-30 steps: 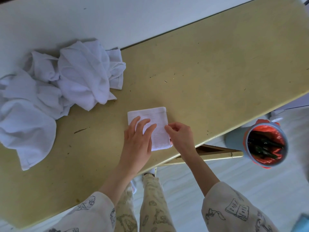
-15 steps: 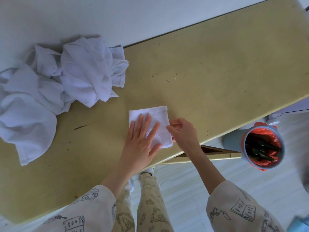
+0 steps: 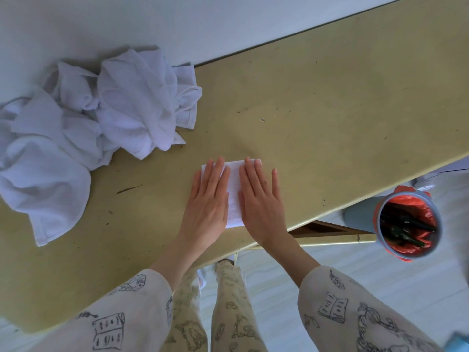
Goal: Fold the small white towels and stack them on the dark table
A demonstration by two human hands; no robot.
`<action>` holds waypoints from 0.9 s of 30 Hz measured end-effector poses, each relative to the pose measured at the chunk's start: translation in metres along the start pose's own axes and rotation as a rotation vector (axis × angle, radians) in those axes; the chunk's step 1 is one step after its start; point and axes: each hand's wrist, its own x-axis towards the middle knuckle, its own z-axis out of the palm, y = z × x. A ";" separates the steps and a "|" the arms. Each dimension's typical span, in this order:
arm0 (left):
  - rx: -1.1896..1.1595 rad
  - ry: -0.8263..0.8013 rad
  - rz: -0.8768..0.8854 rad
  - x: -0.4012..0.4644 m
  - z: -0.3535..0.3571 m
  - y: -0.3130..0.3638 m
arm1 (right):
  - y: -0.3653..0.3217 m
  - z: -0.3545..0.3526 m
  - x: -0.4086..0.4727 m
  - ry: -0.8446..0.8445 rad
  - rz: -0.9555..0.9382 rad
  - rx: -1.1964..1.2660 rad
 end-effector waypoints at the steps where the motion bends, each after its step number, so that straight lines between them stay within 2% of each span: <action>1: 0.017 -0.008 -0.010 0.001 0.001 -0.001 | 0.001 0.001 0.001 -0.016 -0.003 0.001; 17: 0.099 -0.151 -0.089 0.001 0.003 -0.008 | 0.005 0.000 0.005 -0.120 0.051 0.006; 21: 0.085 -0.204 -0.086 0.004 -0.006 -0.009 | 0.006 -0.011 0.007 -0.053 0.053 0.164; 24: 0.028 -0.189 -0.080 0.000 -0.013 -0.010 | 0.003 -0.030 0.012 0.112 0.315 0.344; 25: 0.014 -0.180 -0.068 -0.004 -0.014 -0.010 | 0.000 -0.037 0.015 0.104 0.430 0.390; 27: -0.002 -0.162 -0.040 -0.011 -0.016 -0.012 | -0.004 -0.044 0.020 -0.049 0.579 0.428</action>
